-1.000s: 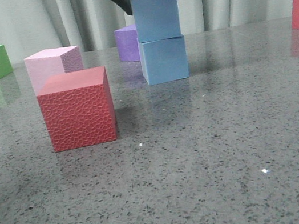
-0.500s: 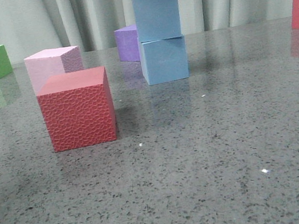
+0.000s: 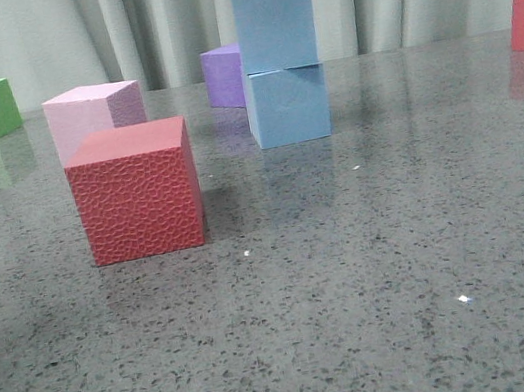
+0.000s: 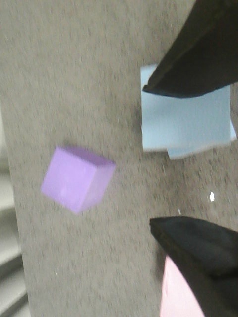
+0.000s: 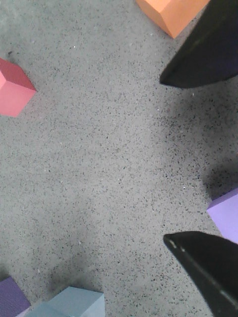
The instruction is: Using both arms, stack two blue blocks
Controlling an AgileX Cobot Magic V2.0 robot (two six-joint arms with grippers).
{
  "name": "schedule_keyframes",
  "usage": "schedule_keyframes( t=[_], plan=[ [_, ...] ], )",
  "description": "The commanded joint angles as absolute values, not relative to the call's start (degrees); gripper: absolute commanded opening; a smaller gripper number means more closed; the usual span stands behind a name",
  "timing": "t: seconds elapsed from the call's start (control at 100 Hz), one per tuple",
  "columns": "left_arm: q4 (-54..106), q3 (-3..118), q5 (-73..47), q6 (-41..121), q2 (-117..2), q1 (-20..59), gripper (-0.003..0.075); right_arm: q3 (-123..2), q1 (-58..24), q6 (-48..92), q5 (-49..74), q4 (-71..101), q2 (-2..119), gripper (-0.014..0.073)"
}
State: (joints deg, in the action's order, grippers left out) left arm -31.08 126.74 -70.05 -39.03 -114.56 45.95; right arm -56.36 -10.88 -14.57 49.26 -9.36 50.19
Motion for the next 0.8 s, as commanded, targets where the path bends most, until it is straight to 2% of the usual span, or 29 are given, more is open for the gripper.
schedule_keyframes(
  t=[0.0, 0.36, 0.79],
  plan=[
    [-36.4, 128.8, -70.9, -38.7, -110.7, 45.8, 0.0449, -57.7, -10.6, -14.2, 45.7, -10.2, 49.6, 0.0592],
    [-35.9, 128.8, -73.0, -34.0, -109.4, 38.8, 0.0316, -57.7, -10.6, -14.2, 46.1, -10.2, 49.6, 0.0592],
    [-25.1, 128.8, -73.0, -21.0, -104.2, 27.6, 0.0314, -57.7, -10.6, -14.2, 46.2, -10.2, 49.6, 0.0592]
  ],
)
